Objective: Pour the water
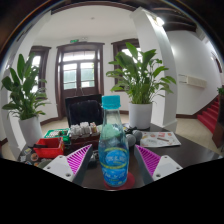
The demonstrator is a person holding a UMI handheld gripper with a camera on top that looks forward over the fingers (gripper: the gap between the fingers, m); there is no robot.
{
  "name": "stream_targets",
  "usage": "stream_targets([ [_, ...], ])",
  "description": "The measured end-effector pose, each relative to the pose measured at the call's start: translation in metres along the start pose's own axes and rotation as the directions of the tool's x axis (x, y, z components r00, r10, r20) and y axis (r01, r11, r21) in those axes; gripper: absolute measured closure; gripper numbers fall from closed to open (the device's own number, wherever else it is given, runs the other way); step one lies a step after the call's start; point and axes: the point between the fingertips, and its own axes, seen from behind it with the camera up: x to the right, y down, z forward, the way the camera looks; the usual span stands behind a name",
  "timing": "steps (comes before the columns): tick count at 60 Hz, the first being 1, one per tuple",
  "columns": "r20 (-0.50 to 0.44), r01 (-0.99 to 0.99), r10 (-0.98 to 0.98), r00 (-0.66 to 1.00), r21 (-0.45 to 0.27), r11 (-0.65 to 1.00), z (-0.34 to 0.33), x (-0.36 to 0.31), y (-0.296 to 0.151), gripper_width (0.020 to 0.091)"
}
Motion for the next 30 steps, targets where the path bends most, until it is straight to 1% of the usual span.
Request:
stream_targets([
  [6,0.019,0.022,-0.022,1.000,0.005,1.000,-0.031,-0.002,0.004,0.0257],
  [15,0.026,0.042,-0.041,0.999,-0.025,0.999,-0.089,0.002,0.016,0.0254],
  [25,0.115,0.133,-0.127,0.985,-0.047,0.990,-0.166,-0.003,0.008,0.0256],
  [30,0.168,0.142,-0.131,0.977,-0.051,0.989,-0.201,-0.010,-0.002,0.0254],
])
